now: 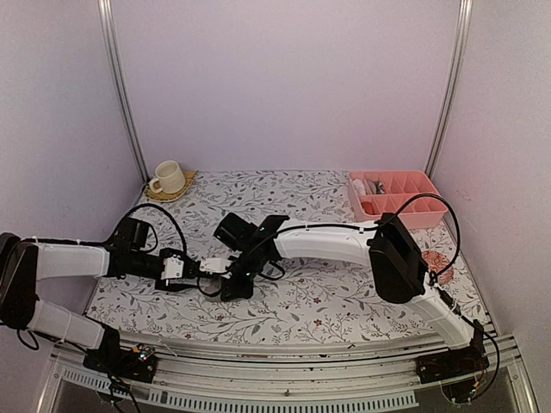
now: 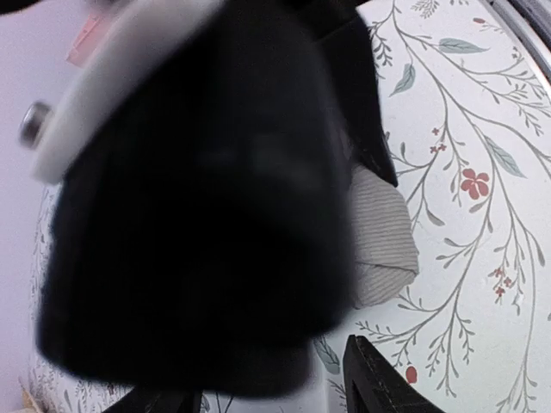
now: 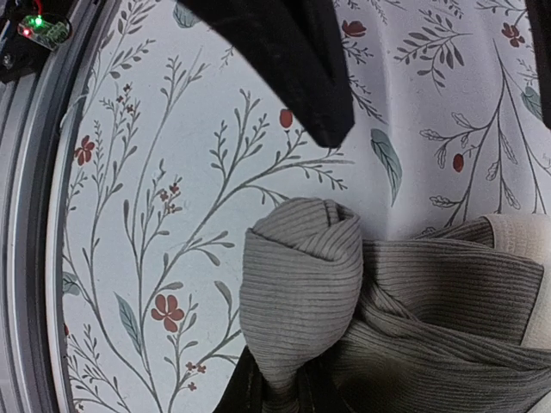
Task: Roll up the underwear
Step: Roll the underwear at the center of the board.
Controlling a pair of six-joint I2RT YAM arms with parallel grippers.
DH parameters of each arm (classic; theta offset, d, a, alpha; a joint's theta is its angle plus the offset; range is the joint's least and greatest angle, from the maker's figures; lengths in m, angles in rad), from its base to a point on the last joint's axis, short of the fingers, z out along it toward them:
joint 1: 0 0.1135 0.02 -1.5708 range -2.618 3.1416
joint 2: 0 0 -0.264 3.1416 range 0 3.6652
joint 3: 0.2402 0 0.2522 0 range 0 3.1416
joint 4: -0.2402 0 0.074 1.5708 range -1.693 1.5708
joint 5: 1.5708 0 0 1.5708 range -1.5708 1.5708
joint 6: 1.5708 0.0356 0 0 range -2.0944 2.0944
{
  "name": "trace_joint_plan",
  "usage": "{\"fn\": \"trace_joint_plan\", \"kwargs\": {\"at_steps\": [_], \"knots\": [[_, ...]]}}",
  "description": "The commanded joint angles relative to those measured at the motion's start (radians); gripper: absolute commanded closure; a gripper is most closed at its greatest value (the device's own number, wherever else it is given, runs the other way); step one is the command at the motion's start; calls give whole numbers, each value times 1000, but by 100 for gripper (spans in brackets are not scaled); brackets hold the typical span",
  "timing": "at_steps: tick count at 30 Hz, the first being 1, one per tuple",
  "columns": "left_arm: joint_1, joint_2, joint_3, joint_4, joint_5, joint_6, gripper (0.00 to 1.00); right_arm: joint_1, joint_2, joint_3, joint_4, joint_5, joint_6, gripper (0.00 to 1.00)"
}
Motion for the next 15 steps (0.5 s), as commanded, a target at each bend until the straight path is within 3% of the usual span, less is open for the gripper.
{"fn": "trace_joint_plan", "kwargs": {"at_steps": [1, 7, 15], "knots": [[-5, -85, -91, 107, 37, 110, 43, -40, 88, -17, -141, -180, 141, 94], [-34, -173, -200, 182, 48, 169, 46, -72, 82, -40, -111, -277, 194, 94], [-250, -139, -214, 295, -154, 126, 47, -123, 76, -75, -66, -381, 291, 94]]}}
